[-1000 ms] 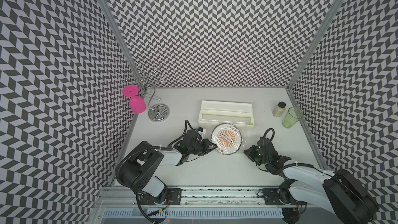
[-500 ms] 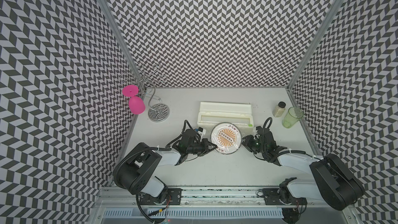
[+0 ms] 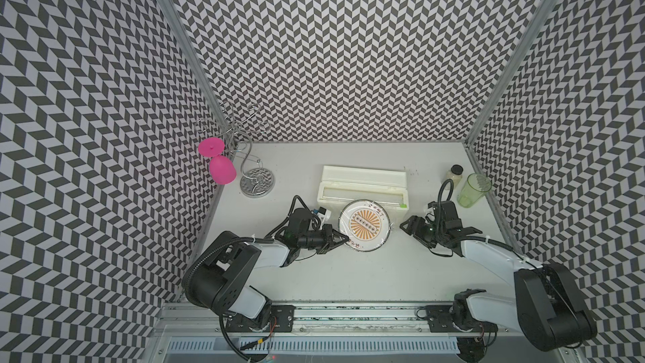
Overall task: Wrap the plate with plastic wrap
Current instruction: Pick up the plate at the center of the board.
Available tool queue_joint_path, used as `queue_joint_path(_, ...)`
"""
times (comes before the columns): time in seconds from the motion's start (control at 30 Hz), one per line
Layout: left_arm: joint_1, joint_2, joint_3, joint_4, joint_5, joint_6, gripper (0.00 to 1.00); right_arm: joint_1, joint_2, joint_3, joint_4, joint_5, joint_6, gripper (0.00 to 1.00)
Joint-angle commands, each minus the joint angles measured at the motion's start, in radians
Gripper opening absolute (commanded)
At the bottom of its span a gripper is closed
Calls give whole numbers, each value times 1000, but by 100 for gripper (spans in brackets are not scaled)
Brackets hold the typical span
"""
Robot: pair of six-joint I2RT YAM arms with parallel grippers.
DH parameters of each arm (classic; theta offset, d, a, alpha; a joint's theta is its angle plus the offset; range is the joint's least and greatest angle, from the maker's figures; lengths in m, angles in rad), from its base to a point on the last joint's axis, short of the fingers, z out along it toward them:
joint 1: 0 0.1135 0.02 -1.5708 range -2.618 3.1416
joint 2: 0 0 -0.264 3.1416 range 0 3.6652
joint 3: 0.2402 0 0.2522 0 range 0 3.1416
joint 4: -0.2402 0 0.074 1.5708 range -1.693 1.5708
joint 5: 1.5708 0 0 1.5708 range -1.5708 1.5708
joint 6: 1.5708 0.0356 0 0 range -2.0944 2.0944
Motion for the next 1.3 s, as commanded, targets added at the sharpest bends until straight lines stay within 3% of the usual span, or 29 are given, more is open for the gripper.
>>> queue_joint_path(0.0, 8, -16, 22, 38, 49, 15, 0, -16, -83, 35, -203, 69, -55, 71)
queue_joint_path(0.07, 8, -14, 22, 37, 48, 17, 0, -16, -145, 65, -254, 67, -41, 71)
queue_joint_path(0.13, 9, -13, 20, 37, 48, 18, 0, -9, -209, 92, -265, -63, -25, 70)
queue_joint_path(0.2, 8, -14, 17, 38, 45, 17, 0, 48, -291, 72, -177, -208, 96, 69)
queue_joint_path(0.27, 6, -14, 22, 36, 45, 16, 0, 153, -327, 52, -113, -204, 221, 71)
queue_joint_path(0.4, -2, -29, 36, 12, 36, 25, 0, 276, -239, 27, 16, -195, 330, 70)
queue_joint_path(0.57, -34, -21, 46, 2, 23, 27, 0, 354, -63, 74, 233, -171, 369, 57)
queue_joint_path(0.67, -56, -11, 49, 10, 16, 25, 0, 362, 25, 87, 354, -191, 381, 52)
queue_joint_path(0.8, -71, -11, 47, 13, 13, 19, 0, 348, 15, 10, 604, -208, 418, 52)
queue_joint_path(0.93, -70, -31, 45, -4, 10, 23, 0, 304, -12, -52, 642, -226, 388, 52)
queue_joint_path(1.13, -68, -40, 43, -16, 5, 24, 0, 223, -45, -87, 631, -312, 294, 20)
queue_joint_path(1.2, -67, -41, 45, -18, 2, 26, 0, 209, -63, -97, 621, -316, 292, 23)
queue_joint_path(1.27, -64, -40, 45, -21, 2, 28, 0, 198, -76, -109, 603, -337, 284, 49)
